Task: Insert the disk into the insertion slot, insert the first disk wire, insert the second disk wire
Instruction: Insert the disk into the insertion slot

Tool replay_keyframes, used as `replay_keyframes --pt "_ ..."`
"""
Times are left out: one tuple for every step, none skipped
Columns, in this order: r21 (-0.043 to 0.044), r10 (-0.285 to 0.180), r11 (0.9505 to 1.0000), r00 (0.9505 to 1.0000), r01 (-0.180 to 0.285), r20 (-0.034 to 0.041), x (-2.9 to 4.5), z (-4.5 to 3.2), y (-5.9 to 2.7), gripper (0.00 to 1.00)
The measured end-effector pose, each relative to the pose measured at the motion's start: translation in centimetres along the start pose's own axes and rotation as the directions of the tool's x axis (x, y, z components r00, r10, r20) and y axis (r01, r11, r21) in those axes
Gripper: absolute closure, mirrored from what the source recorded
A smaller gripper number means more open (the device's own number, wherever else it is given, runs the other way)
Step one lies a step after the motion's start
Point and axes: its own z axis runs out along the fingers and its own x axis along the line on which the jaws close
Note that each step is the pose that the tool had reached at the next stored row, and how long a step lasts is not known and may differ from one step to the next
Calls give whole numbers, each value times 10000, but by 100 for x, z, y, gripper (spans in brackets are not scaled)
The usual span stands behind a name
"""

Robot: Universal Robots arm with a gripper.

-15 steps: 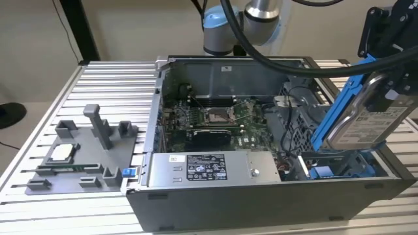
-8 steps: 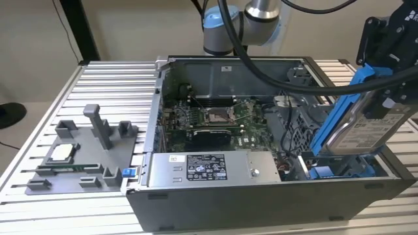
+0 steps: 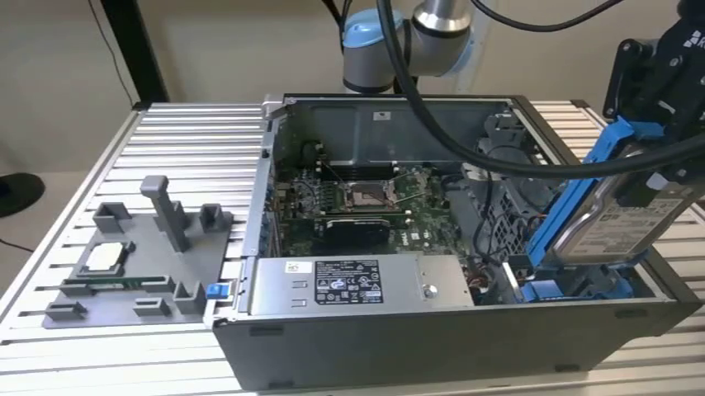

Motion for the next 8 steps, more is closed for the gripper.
replay_keyframes --pt "0 -1 10000 10000 1 -1 0 1 -1 100" --pt "0 -2 10000 10000 2 -1 0 1 -2 100" --pt "0 -2 10000 10000 2 -2 0 2 -2 100" --pt "0 -2 10000 10000 2 0 0 2 -2 100" --pt "0 -2 10000 10000 2 0 0 3 -2 100" --pt "0 -2 10000 10000 2 0 0 3 -2 100" --pt "0 -2 10000 10000 2 -1 0 3 -2 100" --pt "0 -2 10000 10000 2 -1 0 3 -2 100"
